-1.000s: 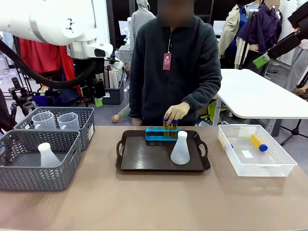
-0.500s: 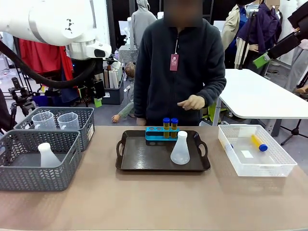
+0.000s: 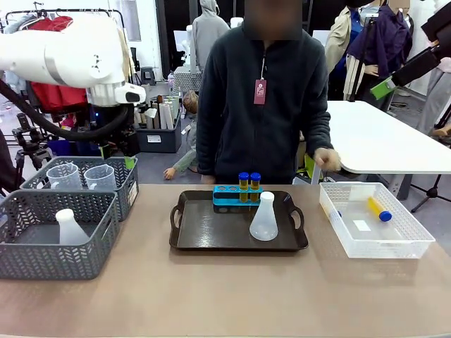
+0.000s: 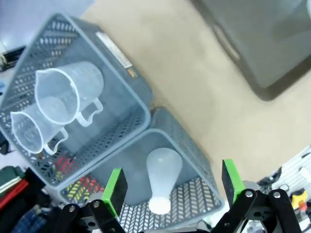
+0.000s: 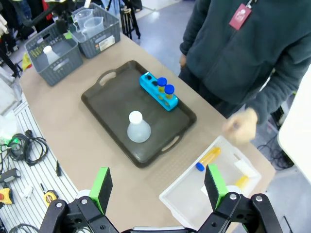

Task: Prepare the laboratory tools.
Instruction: Pick up one Large Measuring Cup and place it on the Handle tray.

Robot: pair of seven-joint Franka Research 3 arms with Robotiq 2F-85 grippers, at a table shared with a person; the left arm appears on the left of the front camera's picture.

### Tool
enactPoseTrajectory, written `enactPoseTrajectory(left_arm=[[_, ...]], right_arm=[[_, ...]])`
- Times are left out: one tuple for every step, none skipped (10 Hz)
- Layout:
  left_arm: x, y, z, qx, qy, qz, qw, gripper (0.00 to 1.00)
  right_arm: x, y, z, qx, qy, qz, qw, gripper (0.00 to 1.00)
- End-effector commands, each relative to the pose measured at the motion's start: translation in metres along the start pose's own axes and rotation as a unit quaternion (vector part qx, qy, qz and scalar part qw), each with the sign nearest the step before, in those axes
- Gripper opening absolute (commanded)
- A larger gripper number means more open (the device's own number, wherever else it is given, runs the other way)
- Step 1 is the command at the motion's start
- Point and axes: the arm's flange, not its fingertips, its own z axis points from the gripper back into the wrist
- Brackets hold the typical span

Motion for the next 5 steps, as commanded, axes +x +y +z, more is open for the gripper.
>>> enactPoseTrajectory(left_arm=[[0.009, 0.021, -0.014, -0.014, -0.021, 0.040, 0.999, 1.00], [0.011, 0.033, -0.028, -0.021, -0.017, 0.055, 0.998, 1.00], [0.013, 0.042, -0.042, -0.015, -0.017, 0.066, 0.998, 1.00], [0.012, 0.053, -0.052, -0.007, -0.015, 0.083, 0.996, 1.00], [0.009, 0.063, -0.063, 0.010, -0.012, 0.107, 0.994, 1.00]], right_arm=[[0.001, 0.000, 0.001, 0.007, -0.005, 0.003, 1.000, 1.00], [0.001, 0.000, 0.001, 0.007, -0.005, 0.003, 1.000, 1.00], [0.001, 0.000, 0.001, 0.007, -0.005, 0.003, 1.000, 1.00], [0.001, 0.000, 0.001, 0.007, -0.005, 0.003, 1.000, 1.00], [0.001, 0.000, 0.001, 0.007, -0.005, 0.003, 1.000, 1.00]])
